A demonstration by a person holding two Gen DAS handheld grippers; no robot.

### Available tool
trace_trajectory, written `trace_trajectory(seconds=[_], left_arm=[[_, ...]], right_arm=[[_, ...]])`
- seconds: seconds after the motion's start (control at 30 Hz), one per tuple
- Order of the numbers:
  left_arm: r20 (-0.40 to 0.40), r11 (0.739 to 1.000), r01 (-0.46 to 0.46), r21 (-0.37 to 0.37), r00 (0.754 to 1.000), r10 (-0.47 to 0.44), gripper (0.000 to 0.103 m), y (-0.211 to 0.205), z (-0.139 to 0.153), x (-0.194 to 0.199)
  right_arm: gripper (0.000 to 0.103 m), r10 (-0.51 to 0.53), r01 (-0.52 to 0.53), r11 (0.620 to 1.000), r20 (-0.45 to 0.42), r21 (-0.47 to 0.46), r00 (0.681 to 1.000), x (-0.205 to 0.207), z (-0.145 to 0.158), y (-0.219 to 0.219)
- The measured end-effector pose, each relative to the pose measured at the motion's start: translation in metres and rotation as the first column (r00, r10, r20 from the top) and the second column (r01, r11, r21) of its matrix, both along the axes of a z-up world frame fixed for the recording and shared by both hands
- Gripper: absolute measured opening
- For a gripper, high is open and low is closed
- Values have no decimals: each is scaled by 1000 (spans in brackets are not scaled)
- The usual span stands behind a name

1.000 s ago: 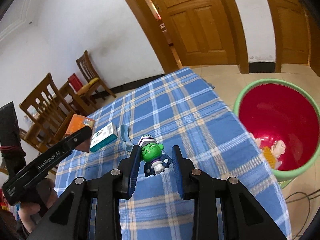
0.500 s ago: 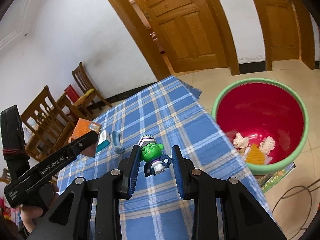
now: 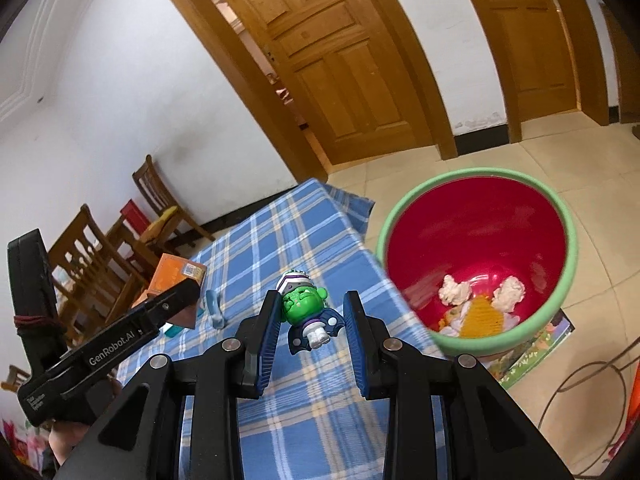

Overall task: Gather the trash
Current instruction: 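Carry the orange box and green toy over the red bin with both tools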

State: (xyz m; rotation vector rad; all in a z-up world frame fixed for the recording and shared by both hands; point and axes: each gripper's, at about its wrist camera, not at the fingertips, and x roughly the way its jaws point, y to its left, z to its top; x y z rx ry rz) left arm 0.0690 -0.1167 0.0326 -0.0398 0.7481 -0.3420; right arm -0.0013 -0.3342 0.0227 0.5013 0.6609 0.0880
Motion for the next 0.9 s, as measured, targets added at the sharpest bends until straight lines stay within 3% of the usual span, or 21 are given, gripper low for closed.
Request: trace_trajectory(seconds=[0.57, 0.9], left_arm=[[8, 989, 149, 17, 989, -149, 63, -75, -7, 1], [-10, 974, 225, 38, 974, -225, 63, -116, -26, 13]], right_arm=[[32, -138, 139, 990, -29, 26, 990, -13, -14, -64], [32, -222, 222, 975, -74, -7, 972, -13, -34, -94]])
